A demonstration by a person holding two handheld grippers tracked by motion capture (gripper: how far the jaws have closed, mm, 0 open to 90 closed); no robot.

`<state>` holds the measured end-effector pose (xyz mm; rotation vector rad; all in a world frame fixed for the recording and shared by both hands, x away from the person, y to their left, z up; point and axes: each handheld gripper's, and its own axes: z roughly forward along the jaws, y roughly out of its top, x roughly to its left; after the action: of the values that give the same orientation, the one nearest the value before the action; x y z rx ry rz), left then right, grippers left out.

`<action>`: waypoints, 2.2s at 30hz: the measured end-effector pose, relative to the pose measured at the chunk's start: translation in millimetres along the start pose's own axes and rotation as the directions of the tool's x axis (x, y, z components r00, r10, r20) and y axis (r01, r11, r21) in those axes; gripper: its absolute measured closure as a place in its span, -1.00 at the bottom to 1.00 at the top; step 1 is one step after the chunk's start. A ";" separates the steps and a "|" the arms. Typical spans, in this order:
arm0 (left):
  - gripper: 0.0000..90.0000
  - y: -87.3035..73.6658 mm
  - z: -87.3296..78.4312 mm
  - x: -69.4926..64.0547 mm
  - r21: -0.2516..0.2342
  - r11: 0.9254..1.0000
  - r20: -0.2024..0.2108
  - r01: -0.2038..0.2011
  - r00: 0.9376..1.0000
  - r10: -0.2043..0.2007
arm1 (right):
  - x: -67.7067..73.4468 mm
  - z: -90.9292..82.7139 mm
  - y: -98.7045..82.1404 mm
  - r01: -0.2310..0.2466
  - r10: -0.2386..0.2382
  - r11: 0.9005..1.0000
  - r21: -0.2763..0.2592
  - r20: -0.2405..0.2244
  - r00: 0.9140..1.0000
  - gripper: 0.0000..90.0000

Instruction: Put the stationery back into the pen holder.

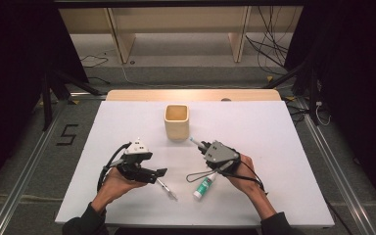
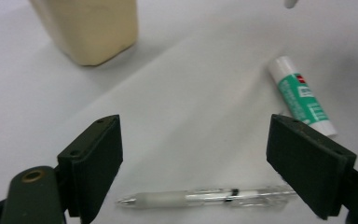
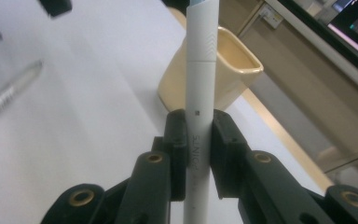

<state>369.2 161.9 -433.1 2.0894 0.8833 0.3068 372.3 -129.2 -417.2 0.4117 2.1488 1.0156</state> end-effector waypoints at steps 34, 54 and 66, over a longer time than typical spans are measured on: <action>-0.65 -53.3 -15.2 16.4 -0.227 0.972 -0.084 0.058 0.993 -0.079 | -73.5 59.1 53.6 -0.557 0.539 0.829 -0.051 -0.189 0.821 0.74; -0.65 -60.7 -14.1 11.4 -0.218 0.975 -0.062 0.049 0.996 -0.064 | -94.0 90.1 82.5 -0.612 0.594 0.790 -0.049 -0.189 0.782 0.74; -0.65 -64.8 -18.3 12.2 -0.235 0.970 -0.063 0.065 0.995 -0.082 | -101.6 106.0 97.9 -0.607 0.594 0.793 -0.053 -0.159 0.789 0.74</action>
<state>337.7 207.9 -472.8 1.8347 0.9193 0.4272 517.7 -64.8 -340.6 1.0571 2.1075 1.5325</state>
